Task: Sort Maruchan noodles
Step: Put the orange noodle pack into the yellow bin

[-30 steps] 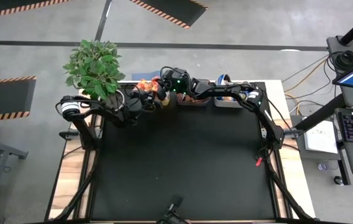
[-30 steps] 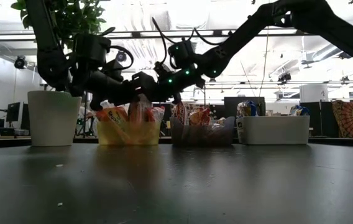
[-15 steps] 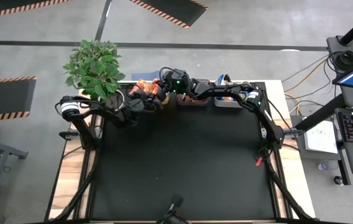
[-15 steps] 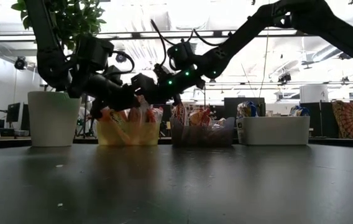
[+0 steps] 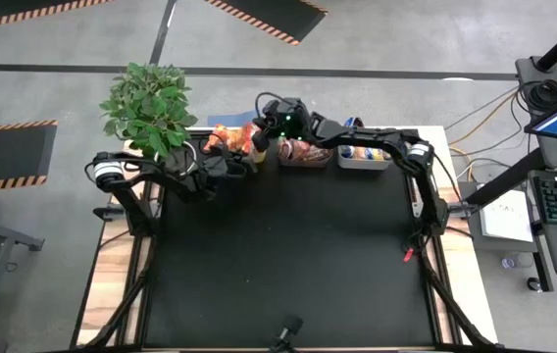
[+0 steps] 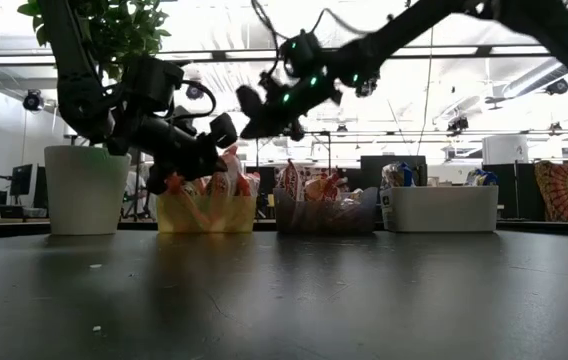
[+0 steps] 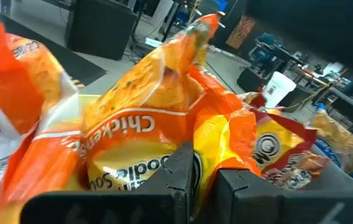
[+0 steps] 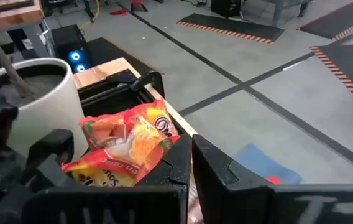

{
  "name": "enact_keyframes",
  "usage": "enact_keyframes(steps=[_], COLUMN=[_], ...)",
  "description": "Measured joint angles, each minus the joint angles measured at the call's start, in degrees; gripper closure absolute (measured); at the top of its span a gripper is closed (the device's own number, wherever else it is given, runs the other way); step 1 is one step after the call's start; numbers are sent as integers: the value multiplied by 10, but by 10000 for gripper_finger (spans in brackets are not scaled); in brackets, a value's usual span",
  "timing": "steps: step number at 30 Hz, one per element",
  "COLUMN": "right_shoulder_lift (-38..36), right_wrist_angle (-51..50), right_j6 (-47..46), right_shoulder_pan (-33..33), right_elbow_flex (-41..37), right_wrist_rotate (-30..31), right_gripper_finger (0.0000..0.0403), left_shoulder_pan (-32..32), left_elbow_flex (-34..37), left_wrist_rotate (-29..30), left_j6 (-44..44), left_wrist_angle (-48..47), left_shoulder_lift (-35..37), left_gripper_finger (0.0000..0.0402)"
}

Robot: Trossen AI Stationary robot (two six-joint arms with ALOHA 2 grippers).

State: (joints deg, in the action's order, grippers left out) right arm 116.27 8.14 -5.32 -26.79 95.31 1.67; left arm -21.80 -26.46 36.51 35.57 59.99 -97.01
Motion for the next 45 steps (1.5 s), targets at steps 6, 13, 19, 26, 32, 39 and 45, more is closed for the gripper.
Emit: enact_keyframes(steps=[6,13,19,26,32,39,45], right_shoulder_lift=[-80,-167,-237,-326,-399,-444,-450], right_wrist_angle=[-134,-261,-262,-219,-99,16,29], right_j6=[8,9,-7,-37,-56,-80,-76], right_shoulder_pan=[2,21,52,83,104,107,107], right_elbow_flex=[0,-24,-95,-220,-352,-443,-460], right_wrist_rotate=[0,0,-1,-1,-1,0,0], right_gripper_finger=[394,394,394,394,394,394,394], left_shoulder_pan=[6,6,9,13,15,5,-14], left_elbow_flex=[0,1,1,1,-13,-73,-136], left_wrist_rotate=[0,9,13,-22,-30,35,111], left_j6=[-20,-20,-22,-71,-158,-277,-291], left_wrist_angle=[-6,-64,-97,-114,-111,-115,-206], left_shoulder_lift=[24,67,92,138,173,129,61], left_gripper_finger=[369,332,283,223,212,212,220])
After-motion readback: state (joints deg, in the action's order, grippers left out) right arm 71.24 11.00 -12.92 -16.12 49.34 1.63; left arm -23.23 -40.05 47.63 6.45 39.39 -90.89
